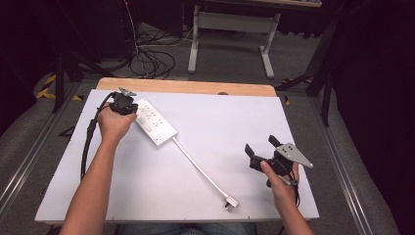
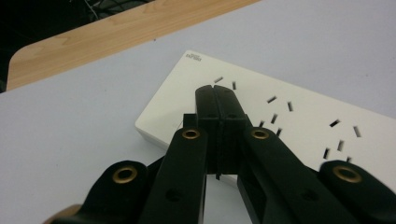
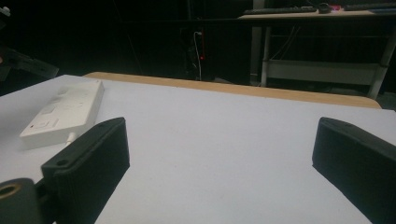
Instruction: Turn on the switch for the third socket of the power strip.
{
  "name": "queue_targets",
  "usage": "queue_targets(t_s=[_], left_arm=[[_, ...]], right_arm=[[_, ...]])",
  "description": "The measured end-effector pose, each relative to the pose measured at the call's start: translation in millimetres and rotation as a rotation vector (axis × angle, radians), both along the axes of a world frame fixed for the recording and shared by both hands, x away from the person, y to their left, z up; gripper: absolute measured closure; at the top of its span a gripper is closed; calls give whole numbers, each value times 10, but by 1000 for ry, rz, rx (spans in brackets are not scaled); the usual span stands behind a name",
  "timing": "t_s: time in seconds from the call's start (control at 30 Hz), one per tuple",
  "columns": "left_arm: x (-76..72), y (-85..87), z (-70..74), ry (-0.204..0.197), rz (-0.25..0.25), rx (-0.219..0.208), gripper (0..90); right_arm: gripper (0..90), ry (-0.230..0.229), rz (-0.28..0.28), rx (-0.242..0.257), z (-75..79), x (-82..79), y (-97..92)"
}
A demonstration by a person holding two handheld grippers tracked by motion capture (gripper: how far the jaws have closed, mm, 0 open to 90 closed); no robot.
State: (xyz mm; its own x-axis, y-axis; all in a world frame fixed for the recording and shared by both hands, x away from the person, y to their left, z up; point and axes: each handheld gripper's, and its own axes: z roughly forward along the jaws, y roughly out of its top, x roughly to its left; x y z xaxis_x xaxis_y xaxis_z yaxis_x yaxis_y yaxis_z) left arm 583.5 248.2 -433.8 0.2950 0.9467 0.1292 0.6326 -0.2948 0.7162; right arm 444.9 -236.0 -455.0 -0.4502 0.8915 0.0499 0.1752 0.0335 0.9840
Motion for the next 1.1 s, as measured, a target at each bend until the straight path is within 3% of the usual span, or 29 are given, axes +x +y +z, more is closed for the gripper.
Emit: queue_targets(t_s=[0.37, 0.67, 1.1], left_arm=[[65, -15, -121, 54, 13, 18, 900], [97, -19, -194, 67, 18, 35, 900], [107, 17, -189, 76, 29, 24, 900]], right_arm=[[44, 1, 3, 0, 0, -3, 8], [44, 5, 5, 0, -3, -7, 14], [44, 5, 6, 1, -6, -5, 17]])
